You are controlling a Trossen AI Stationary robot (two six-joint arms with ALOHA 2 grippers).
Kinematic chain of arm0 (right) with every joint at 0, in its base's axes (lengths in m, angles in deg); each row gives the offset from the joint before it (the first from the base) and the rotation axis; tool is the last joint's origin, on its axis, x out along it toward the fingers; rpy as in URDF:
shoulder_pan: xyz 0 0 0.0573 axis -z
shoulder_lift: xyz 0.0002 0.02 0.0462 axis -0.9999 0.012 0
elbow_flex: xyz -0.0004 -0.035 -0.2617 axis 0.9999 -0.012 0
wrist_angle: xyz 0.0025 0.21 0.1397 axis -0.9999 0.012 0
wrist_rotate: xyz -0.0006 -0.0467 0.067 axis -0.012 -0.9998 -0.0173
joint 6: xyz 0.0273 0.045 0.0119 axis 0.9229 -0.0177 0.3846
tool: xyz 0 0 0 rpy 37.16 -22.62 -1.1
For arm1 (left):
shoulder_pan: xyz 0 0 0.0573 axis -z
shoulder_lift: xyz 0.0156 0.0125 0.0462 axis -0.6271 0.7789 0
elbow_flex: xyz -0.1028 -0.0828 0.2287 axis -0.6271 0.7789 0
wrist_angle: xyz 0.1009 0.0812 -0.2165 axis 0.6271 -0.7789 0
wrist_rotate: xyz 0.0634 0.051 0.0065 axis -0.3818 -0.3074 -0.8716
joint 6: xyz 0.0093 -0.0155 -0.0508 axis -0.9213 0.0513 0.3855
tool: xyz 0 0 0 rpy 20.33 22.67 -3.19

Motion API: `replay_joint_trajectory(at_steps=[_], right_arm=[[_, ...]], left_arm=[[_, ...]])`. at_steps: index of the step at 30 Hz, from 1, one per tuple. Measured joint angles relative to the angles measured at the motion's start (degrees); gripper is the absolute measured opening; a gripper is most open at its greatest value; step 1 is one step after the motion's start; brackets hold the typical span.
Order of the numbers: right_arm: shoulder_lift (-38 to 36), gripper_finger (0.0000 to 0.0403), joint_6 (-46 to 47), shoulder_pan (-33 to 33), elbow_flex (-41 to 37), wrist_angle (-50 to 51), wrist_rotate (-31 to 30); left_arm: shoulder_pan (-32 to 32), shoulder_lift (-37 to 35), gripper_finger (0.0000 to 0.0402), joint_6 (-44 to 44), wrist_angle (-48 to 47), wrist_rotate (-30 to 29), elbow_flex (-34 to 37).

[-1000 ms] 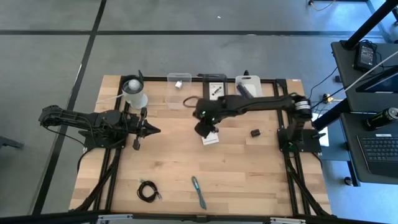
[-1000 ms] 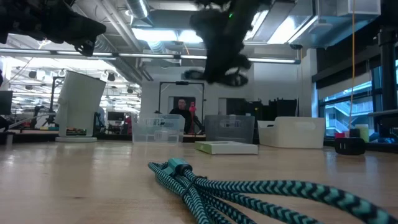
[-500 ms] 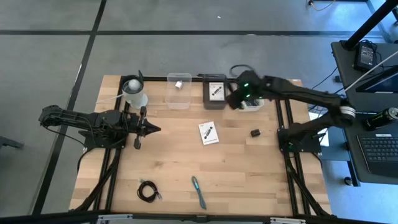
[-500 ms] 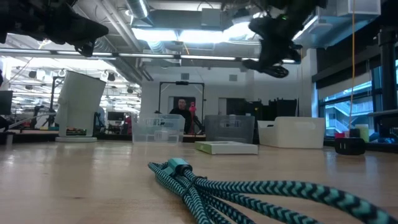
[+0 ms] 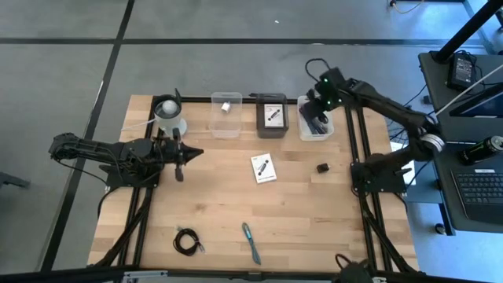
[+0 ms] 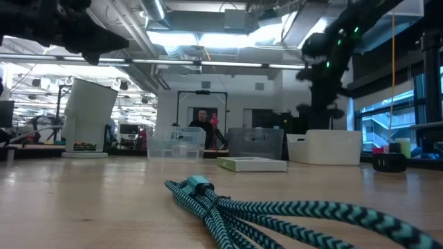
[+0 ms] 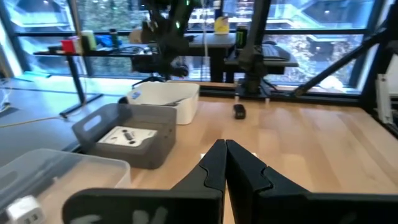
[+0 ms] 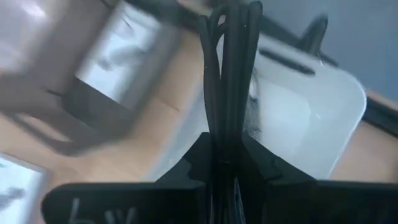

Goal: Pick and place items into bin
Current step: Put the top black charger cable into the white bin

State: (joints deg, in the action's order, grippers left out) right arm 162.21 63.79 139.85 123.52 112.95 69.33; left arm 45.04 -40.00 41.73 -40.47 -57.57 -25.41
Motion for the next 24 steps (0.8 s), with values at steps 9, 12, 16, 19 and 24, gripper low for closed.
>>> replay_joint_trajectory(at_steps=[9,12,16,19,24], right_arm=[[11.5,0.0043,-9.5,2.9,-0.1,-0.7,0.3],[13.8,0.0043,-10.5,3.1,0.0,-1.9,0.3],[15.7,0.0061,-10.6,3.1,0.0,-4.5,0.2],[16.5,0.0075,-10.5,3.1,0.0,-5.2,0.2],[17.0,0.0081,-11.7,3.0,0.0,-5.2,0.2]], left_arm=[[0.0,0.0,0.0003,0.0,0.0,-1.2,0.0],[0.0,0.0,0.0002,0.0,0.0,-1.3,0.0],[0.0,0.0,0.0003,0.0,0.0,-2.7,0.0],[0.0,0.0,0.0002,0.0,0.0,-3.5,0.0],[0.0,0.0,0.0003,0.0,0.0,-3.7,0.0]])
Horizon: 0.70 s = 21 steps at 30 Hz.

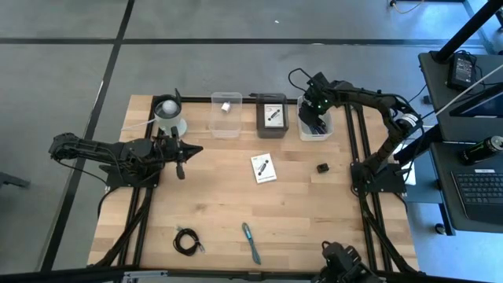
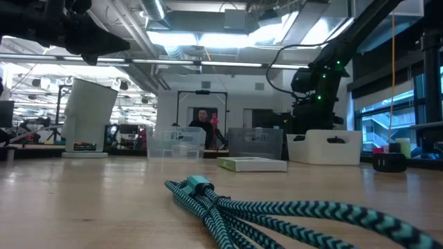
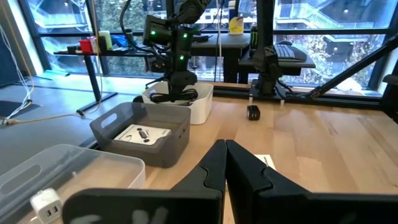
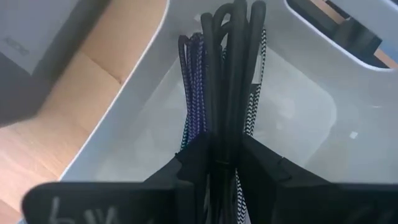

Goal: Pick and place items into bin
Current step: Put the top black charger cable into the white bin

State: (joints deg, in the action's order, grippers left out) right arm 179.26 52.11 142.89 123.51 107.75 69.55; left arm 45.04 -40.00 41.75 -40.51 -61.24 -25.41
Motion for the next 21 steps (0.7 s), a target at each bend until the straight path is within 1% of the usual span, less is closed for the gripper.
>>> replay_joint_trajectory(at_steps=[8,18,21], right_arm=[[0.0,0.0084,2.9,0.5,0.0,-0.5,0.0],[-2.7,0.0085,3.1,1.8,0.0,0.5,0.0],[-3.3,0.009,3.1,1.8,0.0,0.6,0.0]], left_arm=[[0.0,0.0,0.0003,0.0,0.0,0.0,0.0],[0.0,0.0,0.0003,0.0,-0.2,0.0,0.0],[0.0,0.0,0.0003,0.0,-0.2,0.0,0.0]])
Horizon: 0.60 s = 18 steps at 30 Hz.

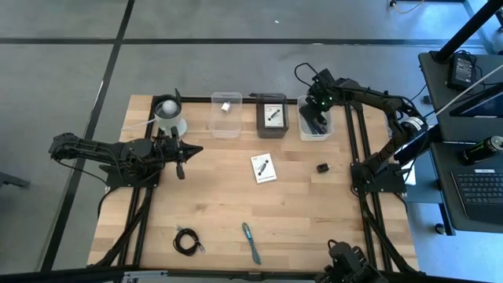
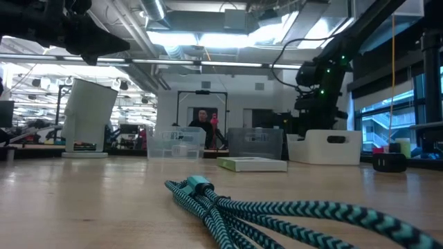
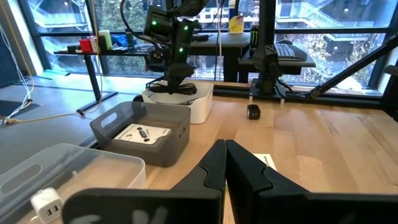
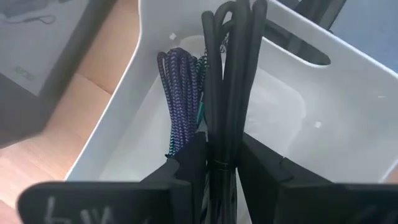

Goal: Pick and place items into bin
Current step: Put the top black charger cable into the white bin, then put the black charger adapter into the transparent bin

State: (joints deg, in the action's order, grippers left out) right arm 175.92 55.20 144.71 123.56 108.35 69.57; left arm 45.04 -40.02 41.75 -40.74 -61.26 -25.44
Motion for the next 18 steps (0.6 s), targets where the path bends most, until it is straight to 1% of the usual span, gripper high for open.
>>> replay_joint_trajectory(at_steps=[7,11,14,18], right_arm=[[-0.7,0.0139,1.2,0.0,0.0,0.6,0.0],[-1.9,0.0166,-0.6,0.0,0.0,1.1,0.0],[-4.7,0.018,-1.7,0.0,0.0,1.1,0.0],[-10.6,0.0185,-1.7,0.0,0.0,1.2,0.0]], left_arm=[[0.0,0.0,0.0003,0.0,0.0,0.0,0.0],[0.0,0.0,0.0002,0.0,0.0,0.0,0.0],[0.0,0.0,0.0002,0.0,0.0,0.0,0.0],[0.0,0.0,0.0003,0.0,0.0,0.0,0.0]])
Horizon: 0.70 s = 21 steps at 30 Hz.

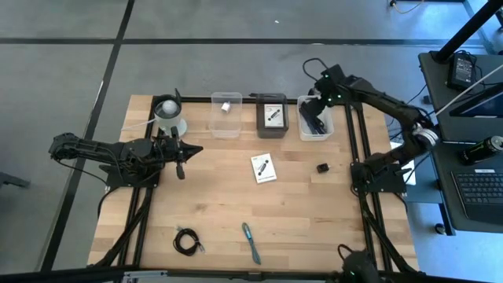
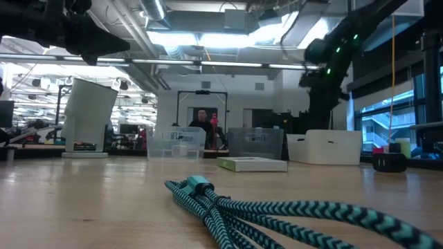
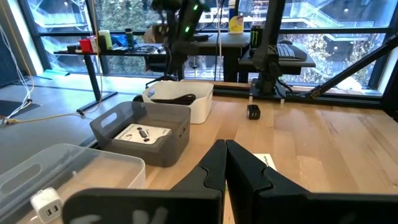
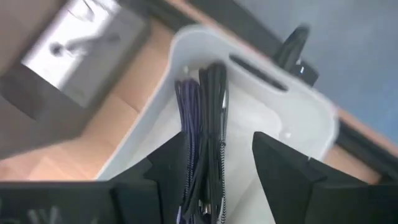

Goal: Pick and place items into bin
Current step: Put the black charger adapter into the transparent bin

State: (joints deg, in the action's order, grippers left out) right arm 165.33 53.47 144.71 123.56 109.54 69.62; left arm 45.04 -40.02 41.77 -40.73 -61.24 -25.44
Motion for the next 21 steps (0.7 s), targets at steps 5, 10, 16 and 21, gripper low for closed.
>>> replay_joint_trajectory(at_steps=[5,10,16,21], right_arm=[[-9.0,0.0185,-2.8,0.0,0.0,2.4,6.1],[-17.5,0.0185,-9.7,-1.6,0.0,6.0,14.3],[-25.0,0.0185,-21.2,-5.5,0.0,9.6,14.4],[-28.0,0.0185,-21.3,-8.1,0.0,9.9,14.4]], left_arm=[[0.0,0.0,0.0002,0.0,0.0,0.0,0.0],[0.0,0.0,0.0003,0.0,0.0,0.0,0.0],[0.0,0.0,0.0002,0.0,0.0,0.0,0.0],[0.0,0.0,0.0003,0.0,0.0,0.2,0.0]])
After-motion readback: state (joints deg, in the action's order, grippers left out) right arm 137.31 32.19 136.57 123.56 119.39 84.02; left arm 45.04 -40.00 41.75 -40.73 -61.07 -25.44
